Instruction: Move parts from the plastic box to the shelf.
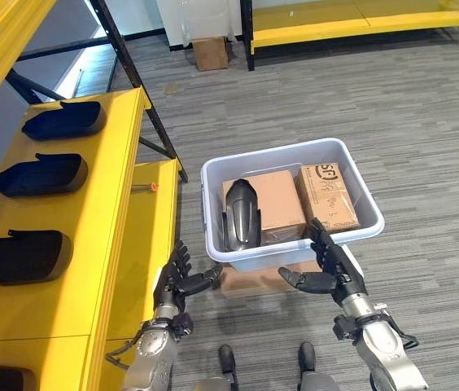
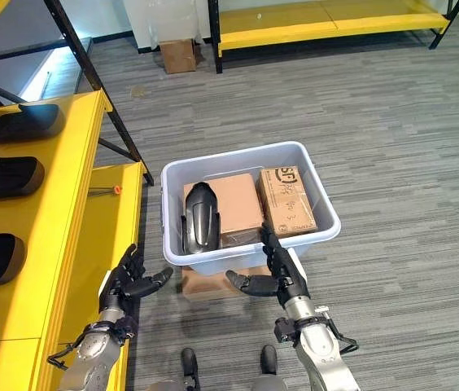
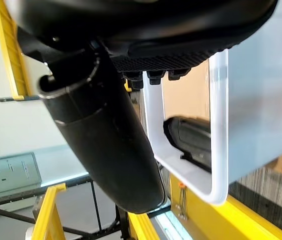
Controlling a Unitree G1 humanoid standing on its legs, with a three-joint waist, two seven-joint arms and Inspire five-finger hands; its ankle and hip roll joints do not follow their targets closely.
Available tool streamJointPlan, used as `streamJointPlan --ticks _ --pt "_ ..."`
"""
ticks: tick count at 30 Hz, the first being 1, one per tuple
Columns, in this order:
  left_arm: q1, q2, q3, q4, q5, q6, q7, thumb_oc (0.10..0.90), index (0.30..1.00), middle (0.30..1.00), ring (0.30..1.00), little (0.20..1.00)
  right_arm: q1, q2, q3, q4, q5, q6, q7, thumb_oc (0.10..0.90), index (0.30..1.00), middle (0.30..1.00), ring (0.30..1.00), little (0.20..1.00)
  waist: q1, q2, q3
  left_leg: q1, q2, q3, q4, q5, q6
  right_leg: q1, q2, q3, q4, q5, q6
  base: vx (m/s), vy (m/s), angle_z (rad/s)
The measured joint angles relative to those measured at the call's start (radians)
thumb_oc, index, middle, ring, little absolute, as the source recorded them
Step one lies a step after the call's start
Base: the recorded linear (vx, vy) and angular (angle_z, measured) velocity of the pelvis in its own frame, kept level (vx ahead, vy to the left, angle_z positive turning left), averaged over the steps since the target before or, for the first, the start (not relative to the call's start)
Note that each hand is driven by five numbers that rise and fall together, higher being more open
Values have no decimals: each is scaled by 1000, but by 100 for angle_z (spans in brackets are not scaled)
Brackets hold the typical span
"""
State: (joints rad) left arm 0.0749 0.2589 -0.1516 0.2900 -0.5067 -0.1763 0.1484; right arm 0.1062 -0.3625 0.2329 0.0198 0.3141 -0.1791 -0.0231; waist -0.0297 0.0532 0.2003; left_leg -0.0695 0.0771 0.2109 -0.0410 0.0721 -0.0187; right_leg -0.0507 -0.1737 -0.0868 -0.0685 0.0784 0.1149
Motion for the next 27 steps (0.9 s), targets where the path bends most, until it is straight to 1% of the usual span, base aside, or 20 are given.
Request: streamJointPlan --ticks 3,6,9,11,12,13,14,16,18,19,20,21,23,24,26,27 --pt "1 -1 -1 -1 0 0 -1 900 1000 1000 1000 1000 -27 -8 -4 0 -1 0 -2 900 1000 1000 1000 1000 5 -12 4 23 0 4 0 -6 5 28 1 3 -16 2 3 53 54 -7" --pt "-6 -3 -1 -2 0 0 -3 900 1000 1000 1000 1000 -50 -36 -30 -12 -34 1 -2 900 1000 1000 1000 1000 3 -23 8 22 5 3 0 -12 2 26 7 4 -16 1 3 38 25 -1" --pt "-4 -3 0 -5 0 0 -3 900 1000 1000 1000 1000 -50 -72 -60 -24 -59 1 -3 900 1000 1000 1000 1000 4 -40 8 21 5 2 0 -18 -3 26 7 4 -16 1 3 42 3 0" --pt "3 -3 10 -7 0 0 -4 900 1000 1000 1000 1000 -53 -104 -76 -52 -89 6 -2 900 1000 1000 1000 1000 4 -57 8 20 6 2 0 -20 -4 25 7 4 -17 1 3 43 -19 -1" --pt "13 -3 23 -16 0 0 -7 900 1000 1000 1000 1000 -60 -152 -92 -107 -119 9 4 900 1000 1000 1000 1000 3 -70 7 20 6 2 0 -20 -4 25 7 3 -16 1 4 0 0 0" --pt "18 -3 28 -20 0 0 -7 900 1000 1000 1000 1000 -67 -156 -96 -115 -121 8 4 900 1000 1000 1000 1000 2 -72 8 21 6 2 1 -20 -4 25 7 3 -16 1 4 0 0 0" --pt "25 -3 38 -29 0 0 -9 900 1000 1000 1000 1000 -98 -203 -123 -154 -151 6 2 900 1000 1000 1000 1000 4 -82 7 19 7 2 0 -20 -4 23 7 3 -16 1 4 0 0 0" --pt "28 -1 40 -29 0 0 -9 900 1000 1000 1000 1000 -121 -224 -136 -168 -161 -2 2 900 1000 1000 1000 1000 3 -85 6 19 6 1 0 -20 -4 24 7 3 -16 1 4 0 0 0" --pt "34 -1 43 -30 0 1 -13 900 1000 1000 1000 1000 -201 -268 -146 -174 -197 -12 -6 900 1000 1000 1000 1000 4 -92 5 18 8 1 -1 -20 -4 23 9 3 -16 1 4 2 -19 1" --pt "36 -1 43 -32 -1 1 -31 900 1000 1000 1000 1000 -233 -308 -145 -174 -212 -12 -5 900 1000 1000 1000 1000 7 -94 4 17 8 -1 -2 -20 -4 24 10 0 -16 1 4 -3 -40 6" --pt "43 -1 43 -42 -1 1 -41 900 1000 1000 1000 1000 -271 -369 -144 -174 -243 -12 -1 900 1000 1000 1000 1000 9 -95 4 14 8 -5 -2 -20 -5 24 10 -4 -16 1 4 -13 -43 10" --pt "54 0 44 -57 -2 1 -49 900 1000 1000 1000 1000 -309 -423 -140 -172 -265 -12 -1 900 1000 1000 1000 1000 9 -97 4 12 8 -11 -2 -19 -6 24 11 -7 -16 1 4 -14 -31 10" --pt "70 1 41 -75 -3 1 -53 900 1000 1000 1000 1000 -374 -482 -126 -169 -285 -15 -4 900 1000 1000 1000 1000 7 -103 2 10 10 -17 -1 -18 -7 24 13 -10 -16 1 3 -18 -48 9" --pt "74 1 42 -75 -5 1 -55 900 1000 1000 1000 1000 -400 -477 -116 -166 -293 -18 -10 900 1000 1000 1000 1000 13 -108 -1 6 13 -25 0 -18 -7 26 17 -16 -17 0 2 -26 -62 11" --pt "73 0 35 -75 -40 2 -67 900 1000 1000 1000 1000 -498 -567 -27 -147 -315 -24 -2 900 1000 1000 1000 1000 15 -113 -1 -7 15 -37 5 -15 -10 24 18 -31 -17 0 2 -13 -37 19" --pt "74 1 35 -75 -40 2 -74 900 1000 1000 1000 1000 -518 -572 -13 -133 -314 -32 0 900 1000 1000 1000 1000 15 -116 -3 -10 17 -46 5 -14 -12 25 20 -36 -17 0 2 0 -24 23"
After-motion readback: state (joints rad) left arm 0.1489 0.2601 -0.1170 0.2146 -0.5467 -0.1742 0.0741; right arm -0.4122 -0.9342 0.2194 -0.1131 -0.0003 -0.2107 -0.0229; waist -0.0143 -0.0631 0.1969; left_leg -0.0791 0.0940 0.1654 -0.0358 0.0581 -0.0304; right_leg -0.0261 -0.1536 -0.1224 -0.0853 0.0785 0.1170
